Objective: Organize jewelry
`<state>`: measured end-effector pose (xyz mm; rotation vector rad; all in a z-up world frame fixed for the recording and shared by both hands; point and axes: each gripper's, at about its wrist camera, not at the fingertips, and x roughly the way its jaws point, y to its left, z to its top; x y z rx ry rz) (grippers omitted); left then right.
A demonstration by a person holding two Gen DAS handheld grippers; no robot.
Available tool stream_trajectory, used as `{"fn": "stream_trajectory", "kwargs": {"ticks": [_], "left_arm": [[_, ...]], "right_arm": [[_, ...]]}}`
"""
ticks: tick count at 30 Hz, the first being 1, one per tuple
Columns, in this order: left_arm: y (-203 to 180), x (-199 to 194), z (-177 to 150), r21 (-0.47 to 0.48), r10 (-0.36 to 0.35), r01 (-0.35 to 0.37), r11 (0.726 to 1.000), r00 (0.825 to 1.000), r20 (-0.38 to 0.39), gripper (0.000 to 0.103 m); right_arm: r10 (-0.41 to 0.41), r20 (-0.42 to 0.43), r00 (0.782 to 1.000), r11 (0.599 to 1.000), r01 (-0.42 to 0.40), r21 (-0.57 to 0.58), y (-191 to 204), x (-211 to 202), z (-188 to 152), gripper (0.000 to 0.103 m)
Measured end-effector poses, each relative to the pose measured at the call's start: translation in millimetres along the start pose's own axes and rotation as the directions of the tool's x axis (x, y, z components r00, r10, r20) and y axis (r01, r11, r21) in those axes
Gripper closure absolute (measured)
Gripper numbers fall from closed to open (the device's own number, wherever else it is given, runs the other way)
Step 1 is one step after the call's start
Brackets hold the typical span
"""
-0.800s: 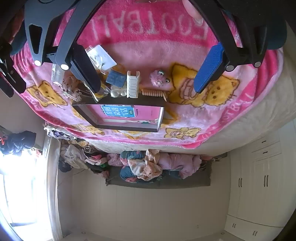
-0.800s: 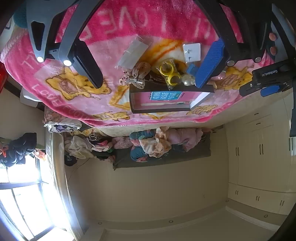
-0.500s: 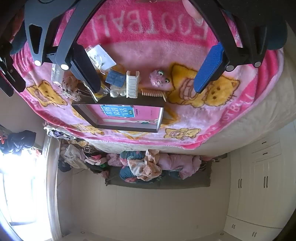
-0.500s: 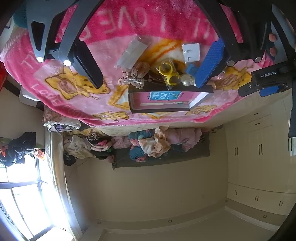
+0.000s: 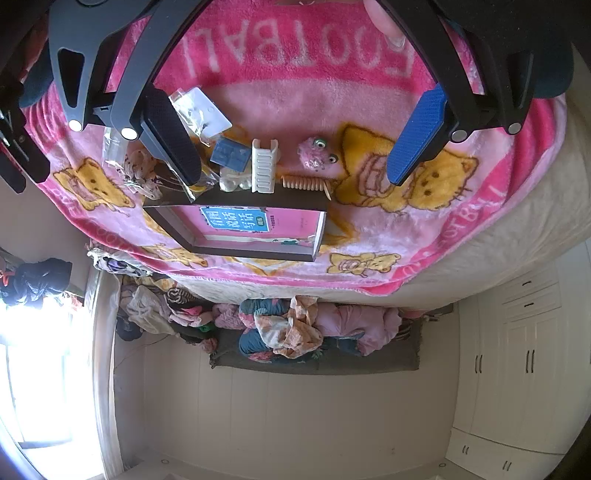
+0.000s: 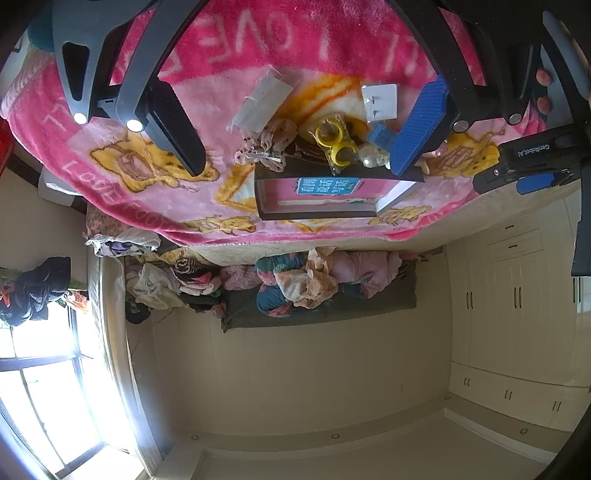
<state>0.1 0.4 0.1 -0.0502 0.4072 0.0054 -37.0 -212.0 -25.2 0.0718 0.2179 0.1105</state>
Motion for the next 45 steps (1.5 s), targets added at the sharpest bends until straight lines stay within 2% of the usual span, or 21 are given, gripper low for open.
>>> {"fn": "stream_trajectory", "kwargs": {"ticks": [39,45], "left_arm": [[0.6,0.3,0.1,0.0,0.0,0.0,1.0,1.0,0.008,0.011],[2.9,-3.4,8.7,-0.002,-0.001,0.001,1.0,1.0,0.003,0.011]], "right_arm": [[0.004,-0.013,1.0,1.0,-0.004,0.002,-1.0,-0.6,1.1,0.006],[0.003,-0.028,1.0,1.0,-0.003,0.003,-0.3,5.1,1.3,0.006]]}}
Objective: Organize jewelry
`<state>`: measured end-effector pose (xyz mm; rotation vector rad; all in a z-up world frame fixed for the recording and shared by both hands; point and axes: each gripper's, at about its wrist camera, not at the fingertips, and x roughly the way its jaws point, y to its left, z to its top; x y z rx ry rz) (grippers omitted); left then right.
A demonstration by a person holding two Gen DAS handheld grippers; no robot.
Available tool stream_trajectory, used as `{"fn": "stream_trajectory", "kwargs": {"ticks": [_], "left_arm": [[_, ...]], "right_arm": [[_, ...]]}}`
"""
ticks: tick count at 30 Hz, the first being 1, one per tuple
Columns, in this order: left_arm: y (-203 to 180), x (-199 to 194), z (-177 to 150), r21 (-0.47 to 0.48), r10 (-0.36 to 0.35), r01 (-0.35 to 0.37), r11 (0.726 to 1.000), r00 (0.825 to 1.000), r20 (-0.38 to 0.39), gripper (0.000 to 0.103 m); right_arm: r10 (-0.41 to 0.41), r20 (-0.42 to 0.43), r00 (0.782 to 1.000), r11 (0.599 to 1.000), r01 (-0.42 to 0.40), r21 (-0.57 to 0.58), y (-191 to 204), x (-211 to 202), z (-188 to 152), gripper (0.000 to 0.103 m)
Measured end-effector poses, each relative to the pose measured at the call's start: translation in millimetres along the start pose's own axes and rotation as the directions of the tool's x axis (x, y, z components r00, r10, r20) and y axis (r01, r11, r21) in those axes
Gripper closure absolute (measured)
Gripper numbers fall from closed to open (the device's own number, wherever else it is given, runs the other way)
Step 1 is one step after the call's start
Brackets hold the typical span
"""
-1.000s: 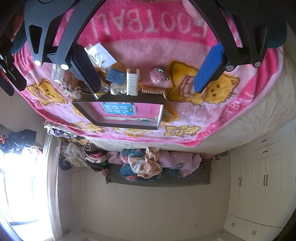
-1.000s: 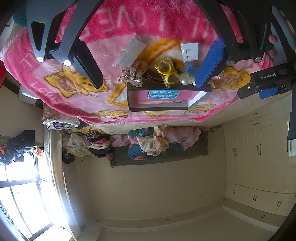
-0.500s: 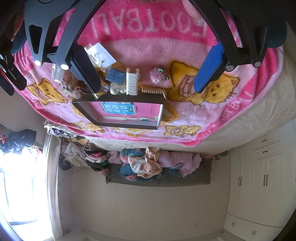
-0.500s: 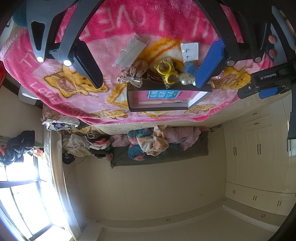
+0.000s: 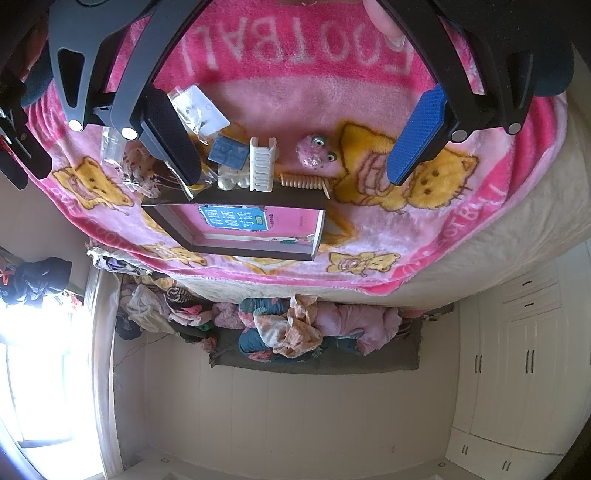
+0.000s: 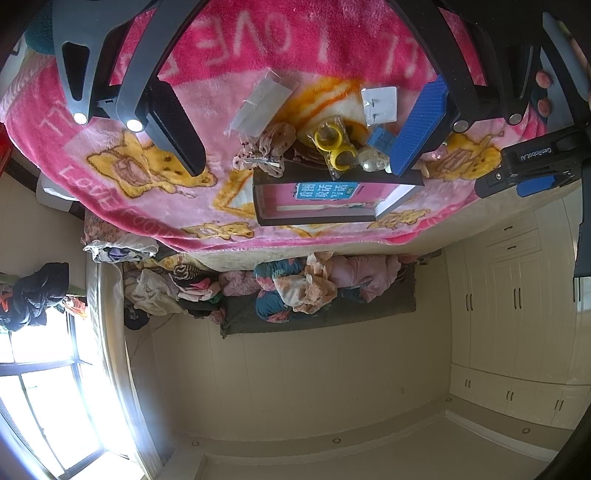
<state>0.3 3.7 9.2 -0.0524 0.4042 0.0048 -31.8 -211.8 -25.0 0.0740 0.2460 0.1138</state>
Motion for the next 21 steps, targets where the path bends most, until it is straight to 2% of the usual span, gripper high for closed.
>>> {"fn": "stream_trajectory", "kwargs": {"ticks": [8,21], "left_arm": [[10,22,-9,-0.013,0.002,-0.002,1.0,0.998,-0.055,0.011],[9,58,-14,-0.013,-0.039,0.037,0.999,0.984,-0.176,0.011]], "right_arm": [[0.02,-0.102,0.995,1.0,-0.02,-0.003,-4,31,1,0.006],[0.023,-0.171,0.985,0.999,-0.028,-0.025,-7,69,8,0.006]]}}
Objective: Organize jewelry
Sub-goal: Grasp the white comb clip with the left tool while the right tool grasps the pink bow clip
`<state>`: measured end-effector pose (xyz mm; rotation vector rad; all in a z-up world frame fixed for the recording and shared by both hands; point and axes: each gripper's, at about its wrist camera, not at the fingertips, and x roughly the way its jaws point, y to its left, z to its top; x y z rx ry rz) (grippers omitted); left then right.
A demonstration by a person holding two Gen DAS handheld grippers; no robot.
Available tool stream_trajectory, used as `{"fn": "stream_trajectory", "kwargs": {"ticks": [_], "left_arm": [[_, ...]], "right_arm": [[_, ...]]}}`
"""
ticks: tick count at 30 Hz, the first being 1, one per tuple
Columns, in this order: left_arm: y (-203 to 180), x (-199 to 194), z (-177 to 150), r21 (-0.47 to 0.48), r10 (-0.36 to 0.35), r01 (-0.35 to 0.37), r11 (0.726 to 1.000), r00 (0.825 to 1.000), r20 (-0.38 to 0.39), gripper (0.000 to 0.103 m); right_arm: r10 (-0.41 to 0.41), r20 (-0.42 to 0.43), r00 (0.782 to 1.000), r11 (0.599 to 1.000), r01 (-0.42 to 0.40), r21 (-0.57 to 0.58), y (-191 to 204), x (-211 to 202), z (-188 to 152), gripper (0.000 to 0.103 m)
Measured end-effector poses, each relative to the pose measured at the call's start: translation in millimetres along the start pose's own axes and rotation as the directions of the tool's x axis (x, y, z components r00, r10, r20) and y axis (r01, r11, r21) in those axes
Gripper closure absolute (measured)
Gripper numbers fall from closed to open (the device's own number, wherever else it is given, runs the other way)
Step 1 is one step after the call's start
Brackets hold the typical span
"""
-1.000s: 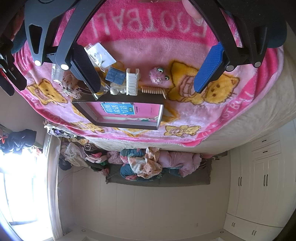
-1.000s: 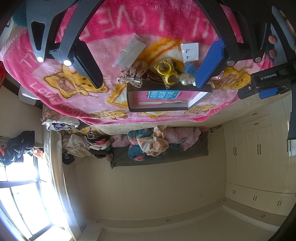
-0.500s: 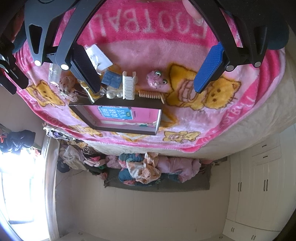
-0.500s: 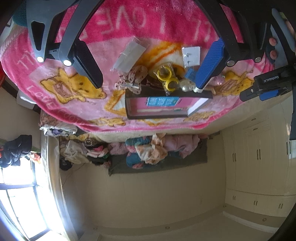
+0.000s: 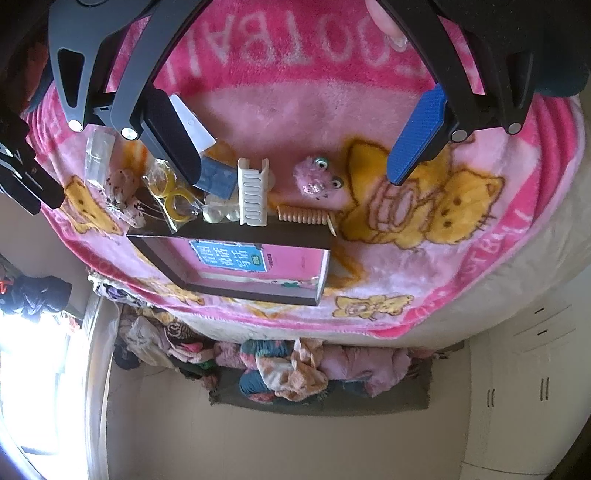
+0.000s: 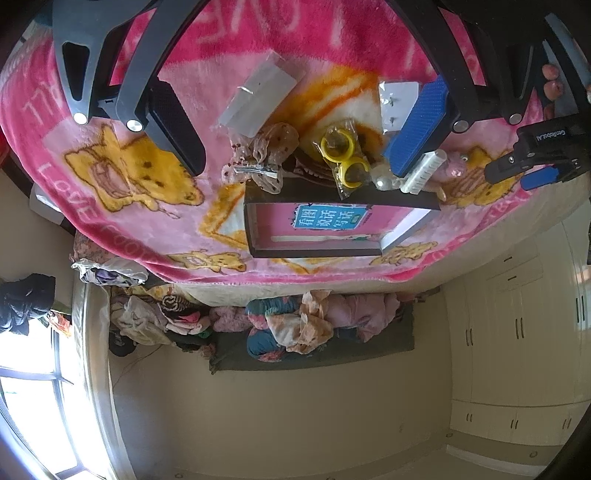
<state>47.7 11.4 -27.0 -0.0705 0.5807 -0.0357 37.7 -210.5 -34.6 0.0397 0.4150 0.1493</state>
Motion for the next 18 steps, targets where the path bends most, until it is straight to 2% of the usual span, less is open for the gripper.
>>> {"fn": "stream_trajectory", "kwargs": {"ticks": [6,10,13,18], "left_arm": [[-12,26,8,0.051,-0.032,0.036,0.998,0.997,-0.073,0.011],[-21,37,16,0.086,-0.064,0.072,0.994,0.994,-0.088,0.012],[-26,47,23,0.093,-0.085,0.095,0.991,0.991,-0.104,0.017],[-32,65,29,0.109,-0.081,0.097,0.989,0.986,-0.145,0.026]], "right_arm": [[-0.019,-0.02,1.0,1.0,0.019,-0.001,-9,16,7,0.006],[-0.027,-0.044,0.999,1.0,0.027,0.0,-18,29,12,0.006],[-0.039,-0.063,0.997,0.999,0.039,0.001,-23,37,14,0.006],[-0.049,-0.083,0.995,0.999,0.05,0.009,-32,50,17,0.006]]}}
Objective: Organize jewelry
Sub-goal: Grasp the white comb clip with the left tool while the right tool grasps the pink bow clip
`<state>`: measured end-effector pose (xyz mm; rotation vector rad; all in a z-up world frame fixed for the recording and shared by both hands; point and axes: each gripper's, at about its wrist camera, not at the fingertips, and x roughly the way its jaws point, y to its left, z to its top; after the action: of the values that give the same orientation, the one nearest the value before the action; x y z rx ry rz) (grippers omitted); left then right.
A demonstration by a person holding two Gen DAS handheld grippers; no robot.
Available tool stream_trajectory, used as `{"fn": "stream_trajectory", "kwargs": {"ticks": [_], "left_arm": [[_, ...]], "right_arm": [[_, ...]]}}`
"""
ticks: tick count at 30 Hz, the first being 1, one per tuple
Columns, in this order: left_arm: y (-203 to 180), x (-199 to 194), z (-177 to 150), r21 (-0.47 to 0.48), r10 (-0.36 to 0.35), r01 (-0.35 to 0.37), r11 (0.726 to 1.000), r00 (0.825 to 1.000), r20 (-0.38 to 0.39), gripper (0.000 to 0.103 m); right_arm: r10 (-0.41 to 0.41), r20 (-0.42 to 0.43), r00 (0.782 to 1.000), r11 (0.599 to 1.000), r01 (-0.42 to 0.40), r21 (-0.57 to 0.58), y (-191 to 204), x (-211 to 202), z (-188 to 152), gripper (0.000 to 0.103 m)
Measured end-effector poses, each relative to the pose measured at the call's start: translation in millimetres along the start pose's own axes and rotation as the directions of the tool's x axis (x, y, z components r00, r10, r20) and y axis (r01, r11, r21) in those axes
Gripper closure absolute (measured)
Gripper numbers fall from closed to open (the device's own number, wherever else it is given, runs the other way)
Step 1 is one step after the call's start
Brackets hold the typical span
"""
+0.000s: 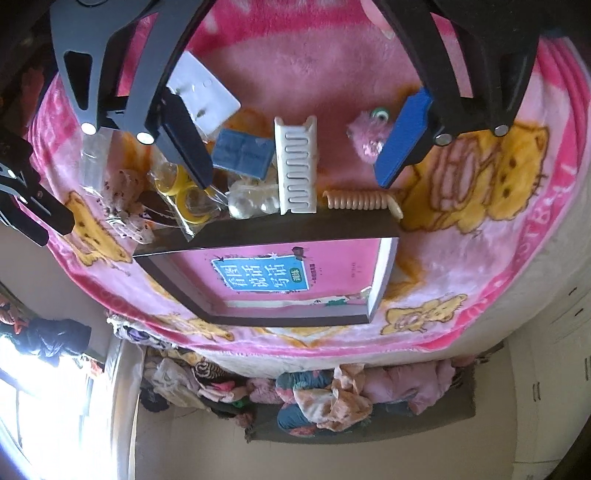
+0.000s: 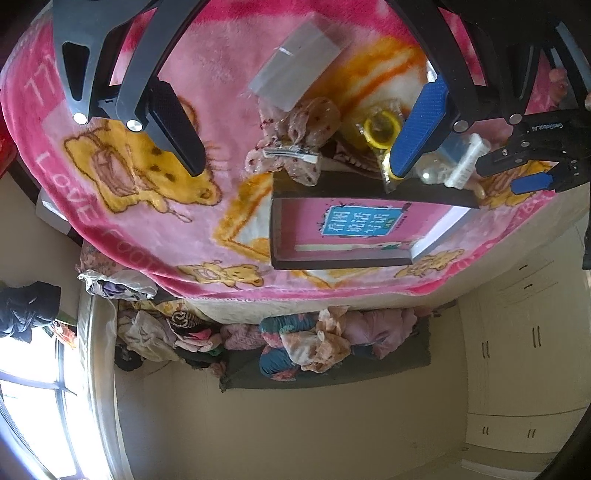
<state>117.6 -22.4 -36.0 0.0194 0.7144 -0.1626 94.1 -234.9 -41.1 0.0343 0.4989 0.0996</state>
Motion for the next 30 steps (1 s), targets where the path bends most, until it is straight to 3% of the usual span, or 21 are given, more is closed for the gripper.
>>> {"fn": "stream_trajectory", "kwargs": {"ticks": [6,11,22,28,30], "left_arm": [[4,20,4,-0.007,-0.005,0.004,1.0,0.998,-0.067,0.046],[11,33,3,-0.023,-0.021,0.018,1.0,0.993,-0.12,0.07],[18,49,0,-0.06,-0.076,0.066,0.996,0.982,-0.17,0.082],[20,48,0,-0.073,-0.091,0.08,0.994,0.983,-0.161,0.083],[21,47,1,-0.078,-0.093,0.082,0.994,0.984,-0.154,0.083]], "right_arm": [[-0.012,-0.039,0.999,1.0,0.012,0.015,-10,18,2,0.006],[-0.008,-0.071,0.997,1.0,0.009,0.011,-13,34,3,0.006],[0.063,-0.211,0.976,0.996,-0.048,0.077,-19,73,-4,0.009],[0.114,-0.269,0.956,0.987,-0.079,0.138,-28,84,-14,0.041],[0.134,-0.268,0.954,0.983,-0.095,0.155,-32,83,-16,0.058]]}}
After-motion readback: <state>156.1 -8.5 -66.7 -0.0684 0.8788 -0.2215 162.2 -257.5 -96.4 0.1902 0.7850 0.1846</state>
